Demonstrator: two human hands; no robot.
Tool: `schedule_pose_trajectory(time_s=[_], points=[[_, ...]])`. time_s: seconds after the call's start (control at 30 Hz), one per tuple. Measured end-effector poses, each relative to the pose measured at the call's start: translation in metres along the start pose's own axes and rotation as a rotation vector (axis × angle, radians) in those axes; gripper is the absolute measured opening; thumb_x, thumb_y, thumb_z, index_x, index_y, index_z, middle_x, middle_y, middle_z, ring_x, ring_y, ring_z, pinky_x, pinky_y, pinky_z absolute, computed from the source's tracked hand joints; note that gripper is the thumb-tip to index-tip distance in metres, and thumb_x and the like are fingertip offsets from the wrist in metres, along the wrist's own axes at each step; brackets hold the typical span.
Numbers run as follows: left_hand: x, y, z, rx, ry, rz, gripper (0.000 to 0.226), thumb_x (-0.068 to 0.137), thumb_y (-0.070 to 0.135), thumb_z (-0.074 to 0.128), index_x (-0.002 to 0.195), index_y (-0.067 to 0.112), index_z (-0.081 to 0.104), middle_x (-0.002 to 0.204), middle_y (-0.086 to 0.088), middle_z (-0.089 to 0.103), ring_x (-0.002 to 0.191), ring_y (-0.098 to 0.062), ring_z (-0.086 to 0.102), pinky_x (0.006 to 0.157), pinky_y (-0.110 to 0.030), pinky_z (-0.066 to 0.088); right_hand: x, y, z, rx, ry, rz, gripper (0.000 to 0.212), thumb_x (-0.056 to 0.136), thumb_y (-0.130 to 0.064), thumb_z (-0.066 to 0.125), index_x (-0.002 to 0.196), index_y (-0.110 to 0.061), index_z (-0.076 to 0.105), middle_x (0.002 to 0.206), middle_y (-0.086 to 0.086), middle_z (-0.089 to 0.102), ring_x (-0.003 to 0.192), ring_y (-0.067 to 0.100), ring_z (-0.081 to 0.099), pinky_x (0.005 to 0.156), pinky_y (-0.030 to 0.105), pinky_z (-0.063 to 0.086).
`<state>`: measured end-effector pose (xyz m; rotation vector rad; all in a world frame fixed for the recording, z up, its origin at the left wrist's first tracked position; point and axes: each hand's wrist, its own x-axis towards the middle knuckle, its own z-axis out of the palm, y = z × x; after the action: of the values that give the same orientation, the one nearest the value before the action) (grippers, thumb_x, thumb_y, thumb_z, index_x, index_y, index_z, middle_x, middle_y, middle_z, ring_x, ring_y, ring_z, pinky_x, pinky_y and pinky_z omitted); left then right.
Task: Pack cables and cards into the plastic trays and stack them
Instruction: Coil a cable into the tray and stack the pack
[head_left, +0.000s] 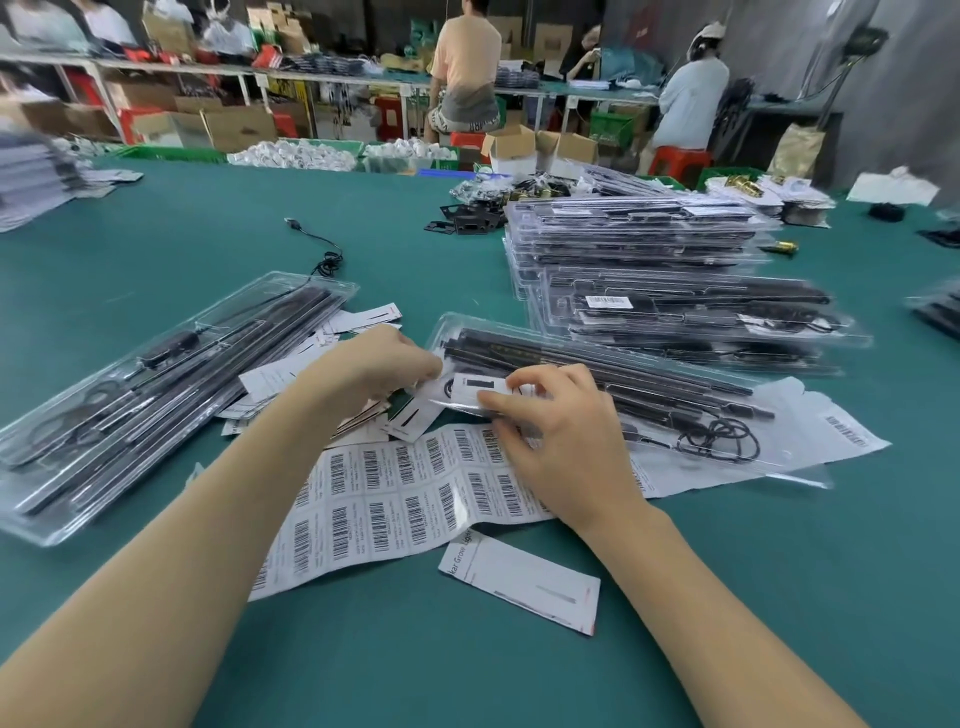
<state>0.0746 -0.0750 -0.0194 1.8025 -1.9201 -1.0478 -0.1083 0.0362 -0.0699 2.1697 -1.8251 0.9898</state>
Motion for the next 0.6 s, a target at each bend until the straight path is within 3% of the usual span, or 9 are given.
schedule_pose_trajectory(time_s=[0.1,0.2,0.27,0.4,0.5,0.6], points=[[-0.003,0.001,0.001,-0.246,-0.076,-0.025,0.01,0.092,0.011,0.061,0.1,0.007,0.064,0.109,-0.013,0.061,0.087,-0.02,0.057,0.069,-0.028,0.049,0.0,0.001,-0.002,0.018,0.089,-0.019,0.024,0.087,-0.02,0.076,0.109,-0.03,0.078,0.108,-0.004,0.068,0.1,0.023,0.054,0.075,0.041,0.048],[-0.011,0.001,-0.002,-0.501,-0.19,-0.034,0.009,0.094,-0.001,0.057,0.091,0.007,0.055,0.105,-0.016,0.06,0.088,-0.021,0.065,0.074,-0.03,0.06,-0.001,0.0,-0.002,0.01,0.126,-0.053,0.024,0.085,-0.02,0.079,0.107,-0.028,0.078,0.106,-0.005,0.068,0.098,0.023,0.055,0.074,0.043,0.049],[-0.013,0.001,-0.004,-0.53,-0.209,-0.041,0.013,0.093,-0.004,0.058,0.088,0.007,0.054,0.098,-0.014,0.061,0.084,-0.019,0.067,0.062,-0.024,0.059,-0.001,0.001,-0.002,0.013,0.142,-0.062,0.023,0.085,-0.021,0.079,0.107,-0.028,0.078,0.106,-0.005,0.068,0.098,0.024,0.055,0.074,0.045,0.049],[-0.019,0.002,0.002,-0.587,-0.177,-0.093,0.018,0.09,-0.009,0.051,0.082,0.007,0.048,0.078,-0.011,0.056,0.04,-0.009,0.055,0.038,-0.018,0.045,-0.004,0.0,0.001,0.016,0.124,-0.087,0.021,0.088,-0.022,0.077,0.107,-0.029,0.077,0.105,-0.006,0.067,0.099,0.023,0.055,0.075,0.045,0.049],[-0.018,0.004,0.005,-0.618,-0.165,-0.102,0.017,0.086,-0.009,0.048,0.083,0.008,0.047,0.06,-0.005,0.058,0.041,-0.009,0.047,0.038,-0.02,0.043,-0.005,0.0,0.001,0.016,0.144,-0.101,0.018,0.089,-0.024,0.077,0.106,-0.029,0.078,0.104,-0.006,0.067,0.098,0.023,0.055,0.074,0.043,0.048],[-0.018,0.005,0.006,-0.579,-0.153,-0.101,0.017,0.086,-0.01,0.048,0.086,0.007,0.046,0.069,-0.006,0.056,0.046,-0.01,0.048,0.042,-0.02,0.045,-0.005,-0.001,0.001,0.003,0.156,-0.106,0.017,0.088,-0.024,0.077,0.105,-0.028,0.078,0.103,-0.006,0.068,0.097,0.022,0.055,0.073,0.041,0.047]])
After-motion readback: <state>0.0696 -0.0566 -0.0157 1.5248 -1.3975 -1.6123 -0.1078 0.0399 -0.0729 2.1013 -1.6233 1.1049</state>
